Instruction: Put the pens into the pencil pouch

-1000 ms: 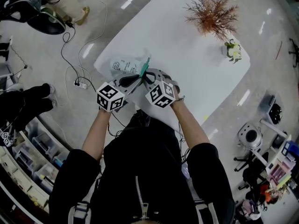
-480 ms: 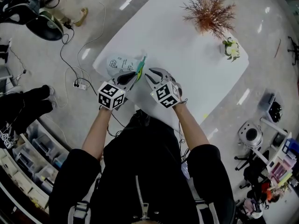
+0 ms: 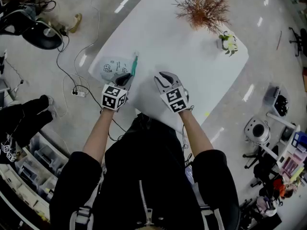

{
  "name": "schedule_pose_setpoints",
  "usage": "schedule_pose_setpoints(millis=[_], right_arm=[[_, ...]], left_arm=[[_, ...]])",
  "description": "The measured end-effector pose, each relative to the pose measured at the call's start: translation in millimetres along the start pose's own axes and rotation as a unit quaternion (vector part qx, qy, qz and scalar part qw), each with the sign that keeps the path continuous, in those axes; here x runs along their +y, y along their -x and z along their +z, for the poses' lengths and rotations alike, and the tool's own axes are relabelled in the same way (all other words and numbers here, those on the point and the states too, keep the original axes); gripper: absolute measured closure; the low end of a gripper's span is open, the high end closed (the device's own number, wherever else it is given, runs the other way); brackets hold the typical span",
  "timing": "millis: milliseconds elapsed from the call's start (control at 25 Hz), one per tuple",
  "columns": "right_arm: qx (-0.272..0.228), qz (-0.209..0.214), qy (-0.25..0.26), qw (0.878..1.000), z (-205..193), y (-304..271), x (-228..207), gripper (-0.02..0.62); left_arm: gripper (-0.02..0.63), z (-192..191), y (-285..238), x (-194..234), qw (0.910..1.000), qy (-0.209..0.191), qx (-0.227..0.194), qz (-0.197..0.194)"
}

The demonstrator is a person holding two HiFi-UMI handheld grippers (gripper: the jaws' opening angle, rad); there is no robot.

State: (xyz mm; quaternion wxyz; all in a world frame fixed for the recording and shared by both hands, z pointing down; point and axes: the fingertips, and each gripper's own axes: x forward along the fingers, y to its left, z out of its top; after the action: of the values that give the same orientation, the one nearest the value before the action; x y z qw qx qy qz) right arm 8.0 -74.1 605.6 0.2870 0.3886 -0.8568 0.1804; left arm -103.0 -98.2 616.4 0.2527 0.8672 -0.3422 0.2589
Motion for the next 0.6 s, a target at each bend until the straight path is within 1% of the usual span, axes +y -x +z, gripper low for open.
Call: schedule_pose_setpoints(millis=[200, 320, 400, 440, 520, 600], right_arm=[[0.002, -0.014, -0.023, 1.0, -12, 11, -6, 0.485], [0.003, -0.02, -0.035, 0.999, -18, 16, -7, 0.485], [0.005, -0.028, -0.041, 0.999, -21, 20, -8, 0.485], [0.006, -0.035, -0.046, 0.998, -23, 22, -10, 0.485], [0.008, -0.054, -0.066, 0.996, -27, 29, -16, 0.485], [0.003, -0.074, -0.089, 0.993, -28, 38, -24, 0.493]], left_arm=[[0.549, -21, -14, 0, 0.9993, -0.014, 0.032, 0.016], [0.548, -29, -19, 1, 0.9989, -0.011, 0.043, 0.016], [0.538, -27, -19, 1, 0.9991, -0.01, 0.038, 0.017], [0.52, -25, -17, 0, 0.9992, -0.011, 0.032, 0.019], [0.494, -17, -8, -2, 0.9995, -0.014, 0.015, 0.025], [0.492, -6, 5, -3, 0.9992, -0.021, -0.008, 0.034]])
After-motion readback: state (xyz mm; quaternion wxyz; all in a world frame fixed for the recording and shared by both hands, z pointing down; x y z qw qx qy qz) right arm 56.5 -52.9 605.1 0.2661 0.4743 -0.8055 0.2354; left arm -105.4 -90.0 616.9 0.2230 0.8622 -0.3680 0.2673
